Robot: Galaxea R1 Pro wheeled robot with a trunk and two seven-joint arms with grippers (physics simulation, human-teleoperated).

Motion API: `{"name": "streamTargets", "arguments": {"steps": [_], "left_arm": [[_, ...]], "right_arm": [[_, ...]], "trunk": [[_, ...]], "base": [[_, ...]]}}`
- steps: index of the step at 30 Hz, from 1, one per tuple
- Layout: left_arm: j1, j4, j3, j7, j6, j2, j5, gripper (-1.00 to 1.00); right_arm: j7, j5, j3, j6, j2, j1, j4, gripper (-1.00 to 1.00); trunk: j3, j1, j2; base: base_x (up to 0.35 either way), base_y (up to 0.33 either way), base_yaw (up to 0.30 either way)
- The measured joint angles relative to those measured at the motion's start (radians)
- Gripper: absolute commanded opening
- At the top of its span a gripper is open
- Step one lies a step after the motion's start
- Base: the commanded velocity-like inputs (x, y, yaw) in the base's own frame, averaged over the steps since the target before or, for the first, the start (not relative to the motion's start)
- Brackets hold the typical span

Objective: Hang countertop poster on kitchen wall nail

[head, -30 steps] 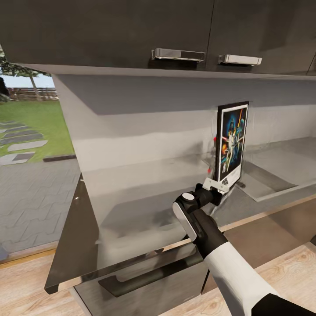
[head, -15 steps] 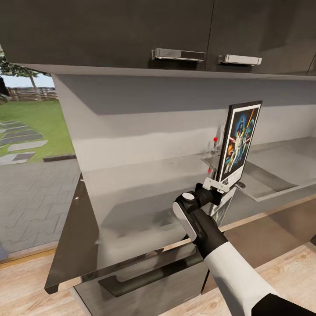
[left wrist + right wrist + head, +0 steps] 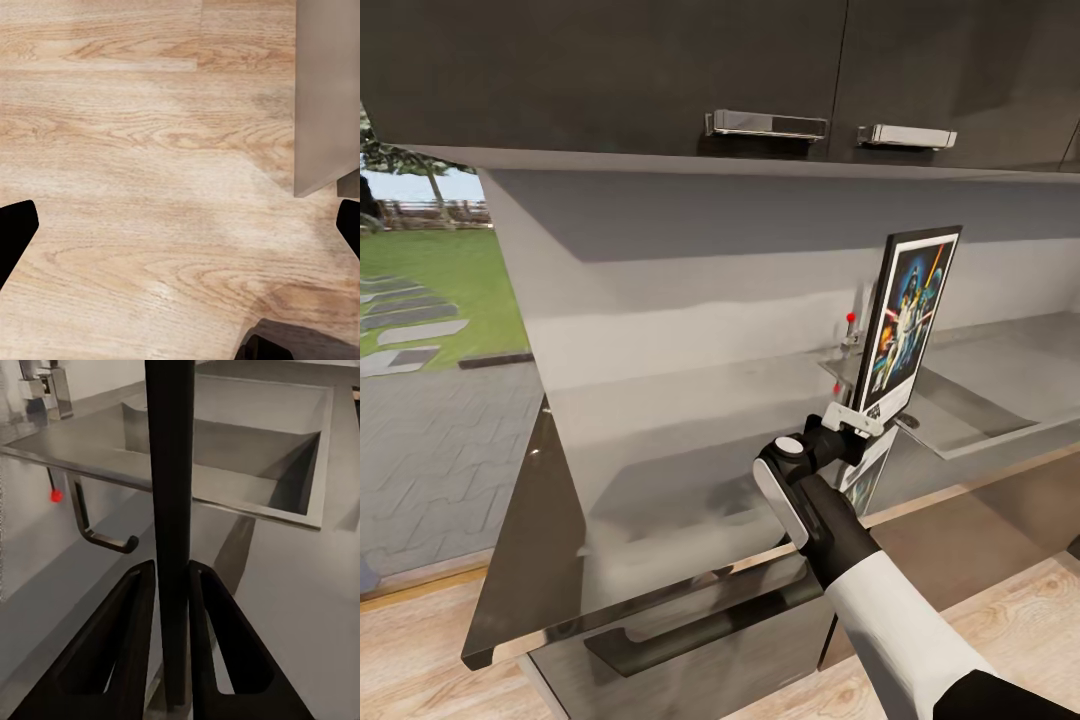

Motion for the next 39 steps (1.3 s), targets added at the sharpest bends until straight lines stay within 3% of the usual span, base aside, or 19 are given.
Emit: {"name": "streamTargets", "arguments": {"steps": [9,39], "left_arm": [[0.0,0.0,0.0,0.0,0.0,0.0,0.0,1.0],[0.0,0.001,0.0,-0.001,0.0,0.001,0.0,1.0]], "right_arm": [[0.0,0.0,0.0,0.0,0.0,0.0,-0.003,-1.0],[0.0,-0.002,0.003,-0.001,0.0,0.0,-0.016,-1.0]], "trunk": [[0.0,0.0,0.0],[0.0,0.0,0.0]], "base": [[-0.007,0.0,0.0],[-0.145,0.0,0.001]]}}
